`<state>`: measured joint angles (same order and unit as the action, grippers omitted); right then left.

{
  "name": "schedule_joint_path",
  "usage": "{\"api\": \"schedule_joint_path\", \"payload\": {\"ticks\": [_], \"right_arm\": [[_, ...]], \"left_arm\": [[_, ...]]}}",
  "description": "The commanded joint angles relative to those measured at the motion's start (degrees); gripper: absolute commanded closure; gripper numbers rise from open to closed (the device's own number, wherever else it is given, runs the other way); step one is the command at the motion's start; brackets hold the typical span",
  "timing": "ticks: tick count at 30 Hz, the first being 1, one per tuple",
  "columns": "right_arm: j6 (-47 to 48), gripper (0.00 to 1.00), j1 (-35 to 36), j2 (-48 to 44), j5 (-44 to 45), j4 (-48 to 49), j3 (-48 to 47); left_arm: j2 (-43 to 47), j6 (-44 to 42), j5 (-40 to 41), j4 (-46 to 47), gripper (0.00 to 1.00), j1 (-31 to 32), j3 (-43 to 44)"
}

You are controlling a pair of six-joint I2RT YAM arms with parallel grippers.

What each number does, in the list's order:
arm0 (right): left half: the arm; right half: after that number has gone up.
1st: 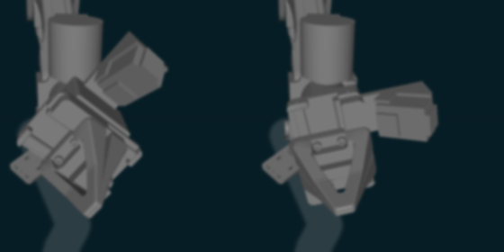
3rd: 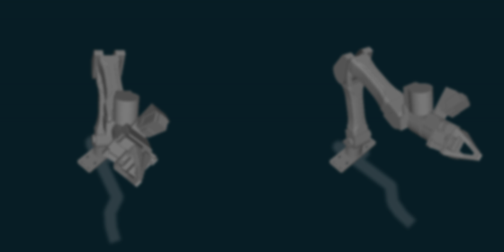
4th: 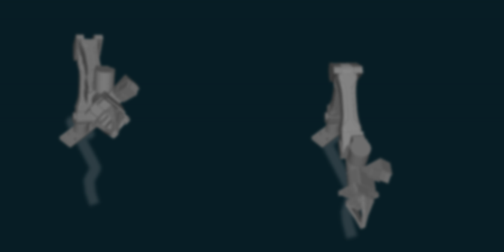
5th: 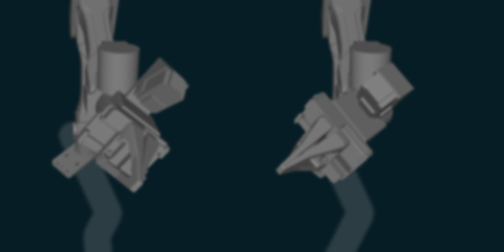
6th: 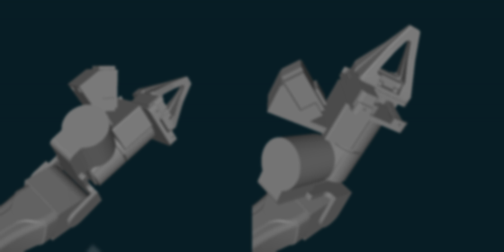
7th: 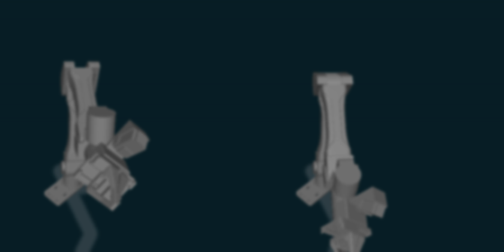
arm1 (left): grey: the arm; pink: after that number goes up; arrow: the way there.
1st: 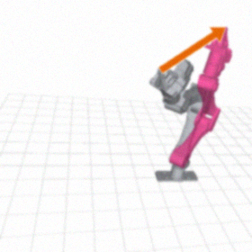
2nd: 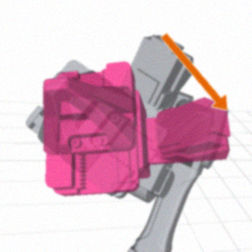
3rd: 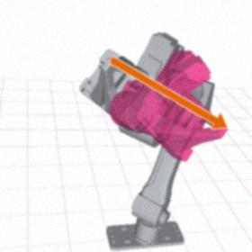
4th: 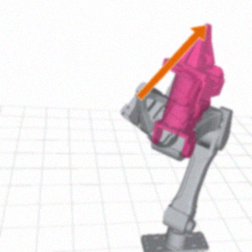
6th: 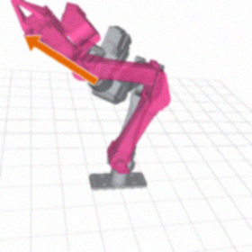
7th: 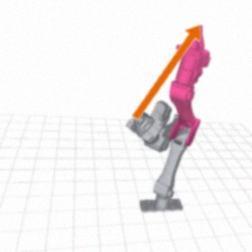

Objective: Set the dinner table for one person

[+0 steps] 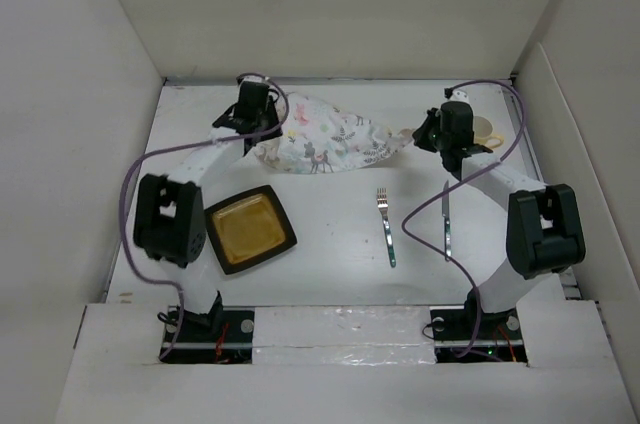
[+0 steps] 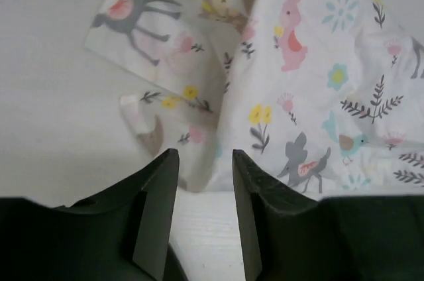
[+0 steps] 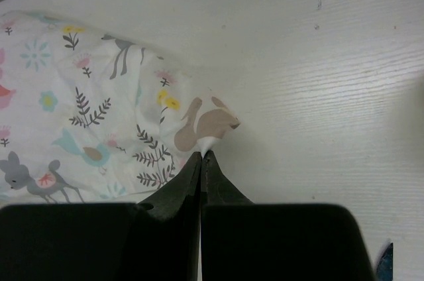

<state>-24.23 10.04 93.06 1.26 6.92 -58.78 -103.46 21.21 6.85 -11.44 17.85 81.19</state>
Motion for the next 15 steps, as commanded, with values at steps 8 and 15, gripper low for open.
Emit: {"api": "schedule_joint_path", "payload": {"ticks": [8,15], "right_arm": [[-0.29,1.00,0.33,2.13,-0.82,5.65,-1.77],[-0.12,1.00,0.33,1.60,-2.56,5.56,-1.42]], "left_arm": [[4.60,9.02,4.22,10.12,0.47,-3.96,-17.47],[-3.84,8.59,0.09,7.68,0.35,-3.96,-10.28]]}}
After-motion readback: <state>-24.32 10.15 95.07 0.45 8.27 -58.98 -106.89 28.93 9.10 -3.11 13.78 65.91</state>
